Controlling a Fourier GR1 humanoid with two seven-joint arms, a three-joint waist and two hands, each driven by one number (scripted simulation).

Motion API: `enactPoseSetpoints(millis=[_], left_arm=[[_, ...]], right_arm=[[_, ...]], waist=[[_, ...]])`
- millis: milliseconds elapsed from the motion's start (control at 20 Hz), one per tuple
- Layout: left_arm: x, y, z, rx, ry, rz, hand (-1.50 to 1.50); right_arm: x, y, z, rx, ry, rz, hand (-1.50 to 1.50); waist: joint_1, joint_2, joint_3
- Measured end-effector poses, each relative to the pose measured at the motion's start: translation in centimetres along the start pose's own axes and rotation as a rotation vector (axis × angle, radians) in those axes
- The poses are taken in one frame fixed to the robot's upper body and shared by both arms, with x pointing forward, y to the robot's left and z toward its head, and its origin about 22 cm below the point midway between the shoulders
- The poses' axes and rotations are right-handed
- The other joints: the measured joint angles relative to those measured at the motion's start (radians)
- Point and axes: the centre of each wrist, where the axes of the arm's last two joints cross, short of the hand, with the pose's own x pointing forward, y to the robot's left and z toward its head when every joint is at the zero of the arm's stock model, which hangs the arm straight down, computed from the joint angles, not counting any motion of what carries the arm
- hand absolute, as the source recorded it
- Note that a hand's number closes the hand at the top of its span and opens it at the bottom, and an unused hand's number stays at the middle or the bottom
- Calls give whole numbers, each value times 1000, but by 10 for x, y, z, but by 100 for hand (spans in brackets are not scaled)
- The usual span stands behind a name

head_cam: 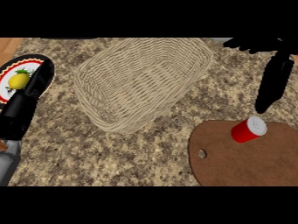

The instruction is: Pick the can from the cutting board and place it in the basket

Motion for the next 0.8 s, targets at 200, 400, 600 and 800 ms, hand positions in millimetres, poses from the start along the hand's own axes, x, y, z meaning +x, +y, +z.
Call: enactPoseSetpoints(millis=[200, 400, 600, 800], left_arm=[[1, 6, 1, 4, 0, 3, 0], [-2, 2, 3, 5, 3, 7, 0], [-1, 7, 1, 7, 1, 6, 0], [1, 8, 2, 6, 3, 2, 0]], right_arm=[[-10, 2, -9, 60, 32, 20, -150], [-12, 9, -17, 98, 45, 46, -150], [-22, 28, -33, 151, 89, 97, -150], [-34, 45, -44, 202, 121, 117, -150]], waist=[[-1, 0, 1], [-5, 0, 2], [-7, 1, 2], [-8, 1, 2]])
